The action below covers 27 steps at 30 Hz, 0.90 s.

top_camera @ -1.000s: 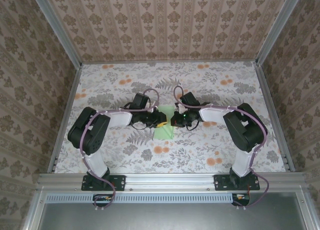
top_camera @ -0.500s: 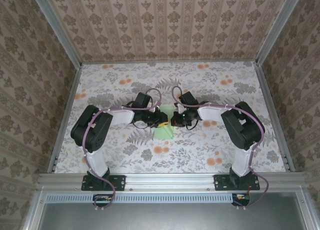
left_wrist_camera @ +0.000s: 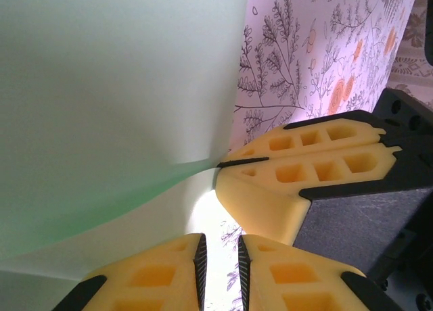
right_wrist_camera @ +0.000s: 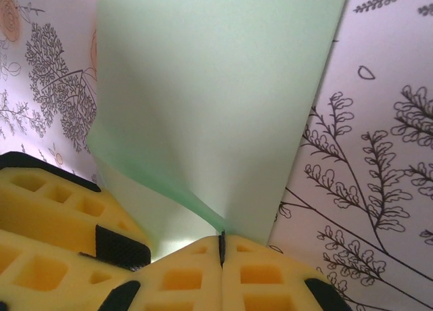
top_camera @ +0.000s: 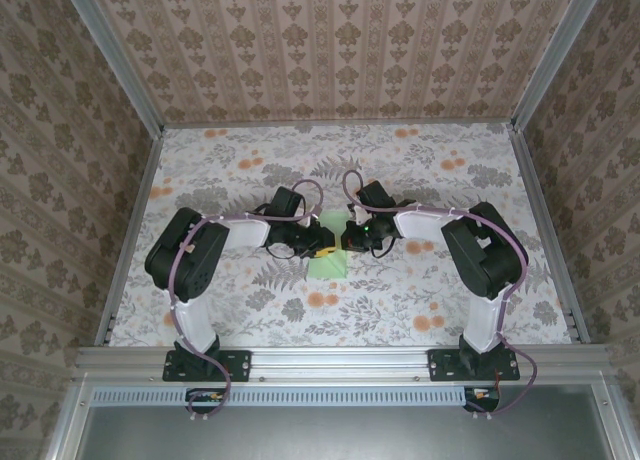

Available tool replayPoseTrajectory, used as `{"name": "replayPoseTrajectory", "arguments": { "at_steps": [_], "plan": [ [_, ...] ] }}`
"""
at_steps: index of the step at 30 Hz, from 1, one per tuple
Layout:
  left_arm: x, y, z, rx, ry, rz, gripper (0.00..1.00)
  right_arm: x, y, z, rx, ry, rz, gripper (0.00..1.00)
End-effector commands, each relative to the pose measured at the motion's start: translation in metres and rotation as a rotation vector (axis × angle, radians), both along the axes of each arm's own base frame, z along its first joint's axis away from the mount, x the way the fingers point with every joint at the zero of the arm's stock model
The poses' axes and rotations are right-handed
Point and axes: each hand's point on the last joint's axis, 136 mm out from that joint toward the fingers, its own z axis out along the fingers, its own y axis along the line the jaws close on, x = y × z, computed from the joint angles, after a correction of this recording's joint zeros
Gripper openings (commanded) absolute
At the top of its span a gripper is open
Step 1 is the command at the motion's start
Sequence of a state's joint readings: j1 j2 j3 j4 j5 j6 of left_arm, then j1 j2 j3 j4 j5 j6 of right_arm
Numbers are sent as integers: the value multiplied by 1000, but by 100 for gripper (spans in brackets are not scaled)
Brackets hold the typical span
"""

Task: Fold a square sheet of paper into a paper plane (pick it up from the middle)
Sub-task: Fold the triangle a second time at the center of the table.

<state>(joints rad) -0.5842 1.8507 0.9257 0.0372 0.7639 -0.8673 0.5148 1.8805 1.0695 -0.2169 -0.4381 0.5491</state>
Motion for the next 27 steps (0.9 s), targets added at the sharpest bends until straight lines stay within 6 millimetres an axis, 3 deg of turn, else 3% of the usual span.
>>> {"name": "replayPoseTrajectory", "arguments": {
  "at_steps": [1,21,27],
  "plan": [
    [-1,-6,1,-5,-10,-29,23,5,-3,-4,-36,5,-8,3],
    [-2,-6,-5,3,5,-30,23,6,-5,-10,-57,21,-12,3],
    [-3,-5,-7,8,13,-31,23,5,-5,-2,-46,9,-12,3]
  ]
}}
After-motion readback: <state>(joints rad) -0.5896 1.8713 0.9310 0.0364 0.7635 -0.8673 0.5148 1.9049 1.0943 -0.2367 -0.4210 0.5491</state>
